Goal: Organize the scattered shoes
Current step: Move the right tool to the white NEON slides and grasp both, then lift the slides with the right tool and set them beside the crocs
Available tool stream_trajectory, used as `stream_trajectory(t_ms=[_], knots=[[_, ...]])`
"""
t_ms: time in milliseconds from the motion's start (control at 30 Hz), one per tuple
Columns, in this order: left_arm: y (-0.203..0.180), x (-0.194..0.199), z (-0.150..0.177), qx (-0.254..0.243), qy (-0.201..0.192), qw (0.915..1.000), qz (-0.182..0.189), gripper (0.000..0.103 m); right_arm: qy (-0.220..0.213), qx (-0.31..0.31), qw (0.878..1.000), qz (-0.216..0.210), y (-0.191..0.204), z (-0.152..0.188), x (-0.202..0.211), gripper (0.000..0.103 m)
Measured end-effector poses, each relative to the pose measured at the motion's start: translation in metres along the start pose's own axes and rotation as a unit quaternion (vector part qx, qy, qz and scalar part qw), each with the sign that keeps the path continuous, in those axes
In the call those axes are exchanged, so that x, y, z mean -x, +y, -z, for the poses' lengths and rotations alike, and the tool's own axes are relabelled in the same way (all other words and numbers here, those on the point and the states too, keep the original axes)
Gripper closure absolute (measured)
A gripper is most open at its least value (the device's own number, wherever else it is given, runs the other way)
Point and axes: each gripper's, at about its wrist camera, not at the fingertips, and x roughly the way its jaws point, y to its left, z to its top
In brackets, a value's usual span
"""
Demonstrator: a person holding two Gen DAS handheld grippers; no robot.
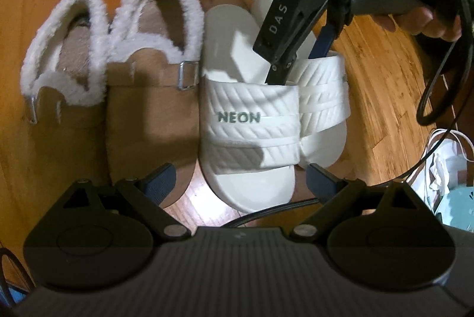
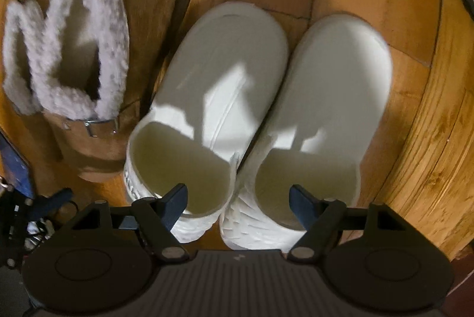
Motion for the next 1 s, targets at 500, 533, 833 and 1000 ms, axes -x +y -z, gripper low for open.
stream_trajectory(t_ms=[500, 533, 833, 1000], knots=[[-0.002, -0.002, 0.000, 0.014, 0.001, 0.9999, 0.006, 0.008, 0.069, -0.007, 0.998, -0.008, -0.012, 0.016, -0.039, 0.081], [-0.003, -0.002, 0.000, 0.012, 0.000, 0.9999, 0.006, 0.008, 0.064, -0.001, 0.998, -0.005, -0.011, 0.018, -0.036, 0.081], [0.008, 0.030, -0.006, 0.060, -0.060, 0.9963, 0.014, 0.008, -0.032, 0.006, 0.999, -0.035, -0.047, 0.047, 0.028, 0.084], [0.021, 0.056, -0.018, 0.085, -0.110, 0.9902, 0.003, 0.008, -0.120, -0.041, 0.985, -0.121, -0.097, 0.053, 0.100, 0.084]])
